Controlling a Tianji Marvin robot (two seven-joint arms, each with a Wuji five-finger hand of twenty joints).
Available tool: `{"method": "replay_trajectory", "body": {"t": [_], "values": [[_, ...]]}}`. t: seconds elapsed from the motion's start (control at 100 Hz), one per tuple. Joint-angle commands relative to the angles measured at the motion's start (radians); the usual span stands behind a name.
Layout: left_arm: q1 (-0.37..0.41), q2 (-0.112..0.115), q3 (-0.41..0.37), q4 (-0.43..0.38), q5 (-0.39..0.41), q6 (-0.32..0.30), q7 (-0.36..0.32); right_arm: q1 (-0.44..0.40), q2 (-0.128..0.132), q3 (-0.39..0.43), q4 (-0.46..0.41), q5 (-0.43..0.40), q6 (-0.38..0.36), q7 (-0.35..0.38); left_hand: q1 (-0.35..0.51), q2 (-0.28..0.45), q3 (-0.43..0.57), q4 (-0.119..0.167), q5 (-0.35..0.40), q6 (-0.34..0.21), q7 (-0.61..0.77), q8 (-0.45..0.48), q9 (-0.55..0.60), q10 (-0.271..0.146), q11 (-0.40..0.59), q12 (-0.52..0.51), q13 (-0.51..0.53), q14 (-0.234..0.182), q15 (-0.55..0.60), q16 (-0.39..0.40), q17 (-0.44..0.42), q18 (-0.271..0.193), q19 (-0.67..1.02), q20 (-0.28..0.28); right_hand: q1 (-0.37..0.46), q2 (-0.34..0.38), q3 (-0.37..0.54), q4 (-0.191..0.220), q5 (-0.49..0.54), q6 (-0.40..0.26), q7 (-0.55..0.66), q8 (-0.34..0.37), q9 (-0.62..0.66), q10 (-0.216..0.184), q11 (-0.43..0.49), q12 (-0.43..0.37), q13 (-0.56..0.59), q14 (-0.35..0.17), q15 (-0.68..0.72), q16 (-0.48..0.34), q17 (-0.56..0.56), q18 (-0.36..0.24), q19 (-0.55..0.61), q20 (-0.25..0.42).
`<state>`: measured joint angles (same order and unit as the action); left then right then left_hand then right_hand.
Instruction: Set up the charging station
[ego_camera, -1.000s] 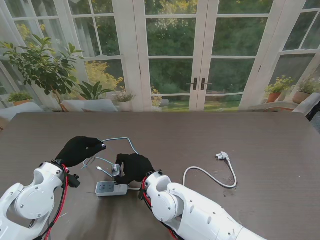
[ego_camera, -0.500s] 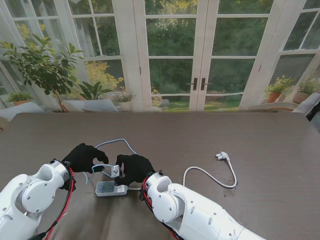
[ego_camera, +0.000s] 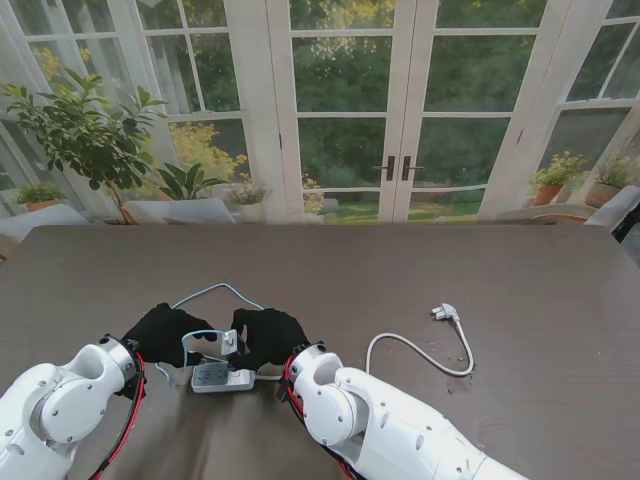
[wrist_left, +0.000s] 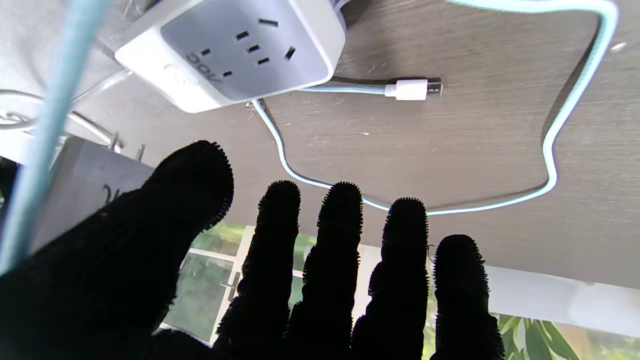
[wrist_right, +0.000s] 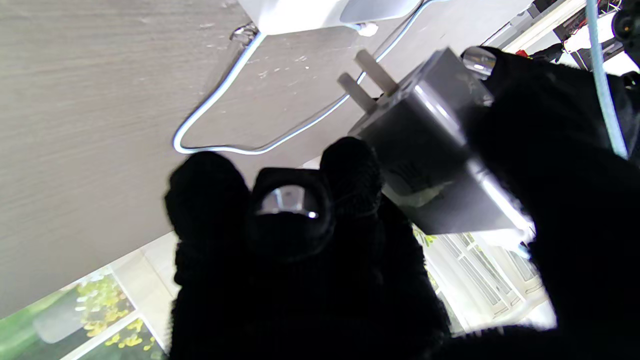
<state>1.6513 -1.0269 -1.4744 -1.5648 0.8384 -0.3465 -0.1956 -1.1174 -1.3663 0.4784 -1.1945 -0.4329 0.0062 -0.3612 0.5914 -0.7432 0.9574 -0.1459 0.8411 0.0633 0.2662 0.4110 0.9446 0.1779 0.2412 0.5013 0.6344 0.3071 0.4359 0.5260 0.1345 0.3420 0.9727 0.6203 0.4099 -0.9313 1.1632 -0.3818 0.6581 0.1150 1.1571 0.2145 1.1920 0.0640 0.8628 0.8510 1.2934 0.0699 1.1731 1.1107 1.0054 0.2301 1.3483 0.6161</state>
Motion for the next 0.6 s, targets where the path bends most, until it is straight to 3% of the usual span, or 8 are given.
{"method": "replay_trajectory", "body": {"t": [0.0, 0.13, 0.59], "values": [[0.006, -0.001, 0.004, 0.012, 0.008, -0.004, -0.010, -0.006, -0.010, -0.002, 0.001, 0.005, -0.006, 0.009, -0.019, -0.045, 0.026, -0.015, -0.044, -0.016, -0.025, -0.015, -0.024, -0.011, -0.007, 0.004, -0.020, -0.014, -0.001, 0.003, -0.024, -0.024, -0.015, 0.002, 0.137, 0.116, 0.191, 0.050, 0.165, -0.217, 0.160, 0.114, 0.055, 0.022, -0.004, 0.013, 0.022, -0.052, 0.023, -0.369, 0.023, -0.036, 0.018, 0.015], [0.006, 0.000, 0.013, 0.027, 0.025, -0.003, -0.001, -0.008, -0.014, -0.005, 0.006, 0.010, -0.009, 0.008, -0.015, -0.044, 0.017, -0.016, -0.105, -0.012, -0.077, -0.051, -0.055, -0.013, -0.014, 0.002, -0.039, -0.019, -0.005, 0.003, -0.036, -0.034, -0.024, 0.002, 0.136, 0.116, 0.192, 0.049, 0.166, -0.216, 0.160, 0.113, 0.056, 0.023, -0.005, 0.011, 0.022, -0.050, 0.023, -0.369, 0.024, -0.034, 0.018, 0.015], [0.010, 0.001, 0.042, 0.061, 0.061, -0.006, 0.034, -0.012, -0.026, -0.010, 0.028, 0.032, -0.017, 0.004, -0.042, -0.063, 0.010, -0.024, -0.146, -0.001, -0.092, -0.079, -0.098, -0.005, -0.006, 0.009, -0.060, -0.029, -0.002, 0.009, -0.054, -0.047, -0.047, 0.004, 0.137, 0.109, 0.195, 0.049, 0.171, -0.216, 0.162, 0.106, 0.059, 0.026, -0.008, 0.006, 0.021, -0.047, 0.018, -0.371, 0.024, -0.031, 0.014, 0.015]]}}
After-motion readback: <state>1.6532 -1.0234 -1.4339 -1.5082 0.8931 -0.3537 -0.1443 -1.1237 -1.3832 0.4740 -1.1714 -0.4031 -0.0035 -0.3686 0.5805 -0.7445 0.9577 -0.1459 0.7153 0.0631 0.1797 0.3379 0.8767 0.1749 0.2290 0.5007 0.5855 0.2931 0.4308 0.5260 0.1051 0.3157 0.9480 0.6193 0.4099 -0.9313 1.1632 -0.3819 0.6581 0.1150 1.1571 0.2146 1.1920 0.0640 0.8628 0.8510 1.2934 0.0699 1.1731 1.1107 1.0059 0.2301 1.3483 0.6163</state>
